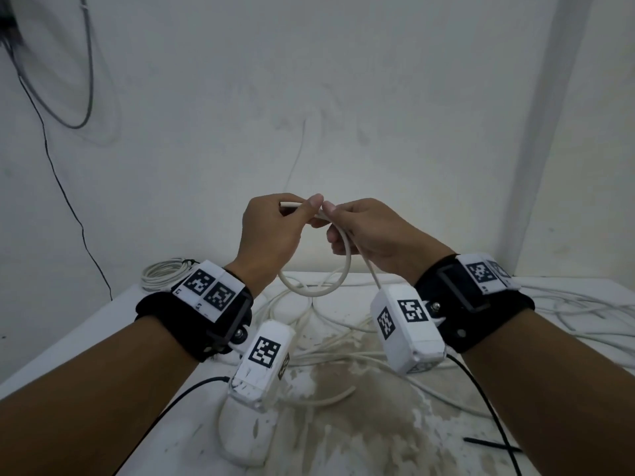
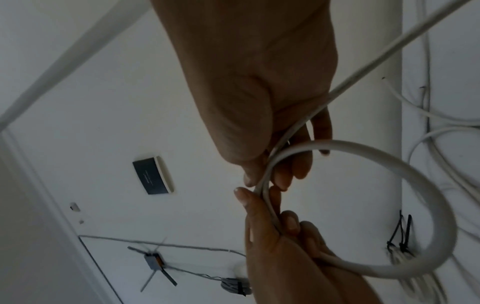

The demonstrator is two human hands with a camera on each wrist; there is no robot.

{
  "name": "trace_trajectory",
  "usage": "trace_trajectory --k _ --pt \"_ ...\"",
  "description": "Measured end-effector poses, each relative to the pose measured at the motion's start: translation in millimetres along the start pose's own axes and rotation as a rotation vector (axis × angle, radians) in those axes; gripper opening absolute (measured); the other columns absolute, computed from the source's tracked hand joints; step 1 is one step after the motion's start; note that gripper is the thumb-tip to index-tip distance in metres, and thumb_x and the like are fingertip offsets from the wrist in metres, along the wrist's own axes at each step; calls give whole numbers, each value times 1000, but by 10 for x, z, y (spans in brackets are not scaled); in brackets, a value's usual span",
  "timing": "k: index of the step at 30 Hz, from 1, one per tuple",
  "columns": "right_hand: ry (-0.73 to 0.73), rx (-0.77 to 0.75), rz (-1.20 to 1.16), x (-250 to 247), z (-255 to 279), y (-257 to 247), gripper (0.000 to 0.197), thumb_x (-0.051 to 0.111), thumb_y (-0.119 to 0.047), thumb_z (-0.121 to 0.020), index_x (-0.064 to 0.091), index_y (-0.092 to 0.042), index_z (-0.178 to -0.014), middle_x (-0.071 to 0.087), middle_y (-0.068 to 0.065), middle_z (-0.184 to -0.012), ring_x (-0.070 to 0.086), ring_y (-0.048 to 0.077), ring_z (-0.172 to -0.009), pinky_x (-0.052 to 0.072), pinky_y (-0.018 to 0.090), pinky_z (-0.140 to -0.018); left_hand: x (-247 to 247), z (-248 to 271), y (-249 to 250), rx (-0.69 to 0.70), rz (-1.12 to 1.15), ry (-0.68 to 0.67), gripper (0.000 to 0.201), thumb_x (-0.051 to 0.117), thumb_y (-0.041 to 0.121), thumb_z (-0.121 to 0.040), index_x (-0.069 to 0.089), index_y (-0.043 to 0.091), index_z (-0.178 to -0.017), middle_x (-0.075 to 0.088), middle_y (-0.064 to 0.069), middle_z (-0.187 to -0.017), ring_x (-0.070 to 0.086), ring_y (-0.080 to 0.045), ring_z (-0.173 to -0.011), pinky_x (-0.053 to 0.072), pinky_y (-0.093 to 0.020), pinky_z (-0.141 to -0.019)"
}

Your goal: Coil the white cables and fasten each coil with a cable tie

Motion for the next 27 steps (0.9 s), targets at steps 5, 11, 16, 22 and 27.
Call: trace_trajectory --k 5,11,16,22,27 --pt "-106 218 -122 -22 49 51 31 64 -33 -95 70 -3 -96 61 1 -69 57 14 -62 52 33 -76 28 11 -14 -6 -16 -64 21 71 40 -89 78 23 -79 74 6 -74 67 -11 -72 49 -28 -70" --pt "-201 293 -206 52 114 77 27 55 -34 -100 55 -9 -91 47 -1 -60 47 13 -54 50 33 -70 75 12 28 -1 -17 -100 22 69 40 -90 75 29 -73 68 16 -65 54 -1 -61 41 -24 -67" --pt "-16 177 -373 -75 88 -4 25 46 -26 -106 49 -12 -85 34 -3 -55 33 12 -48 45 27 -58 55 13 -143 -141 -80 -81 38 54 58 -93 69 23 -97 70 9 -91 65 -9 -87 51 -28 -76" --pt "209 101 -592 -350 74 -44 29 44 -27 -106 49 -11 -83 28 -2 -54 28 12 -46 41 26 -57 170 323 -276 -386 -155 -179 50 46 43 -102 55 11 -65 53 -1 -58 44 -18 -54 37 -31 -59" --pt "350 31 -647 -483 100 -83 31 45 -29 -106 57 -7 -88 31 -4 -51 28 10 -45 43 25 -54 878 1046 -64 -796 176 -915 70 26 56 -103 67 0 -103 74 -11 -81 66 -18 -62 46 -24 -56"
Point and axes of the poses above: each hand's wrist, its own z-axis away from the middle knuckle, its own x-axis out of the palm, y = z × x, the point moved 7 cm from there along -z, towards the middle knuckle
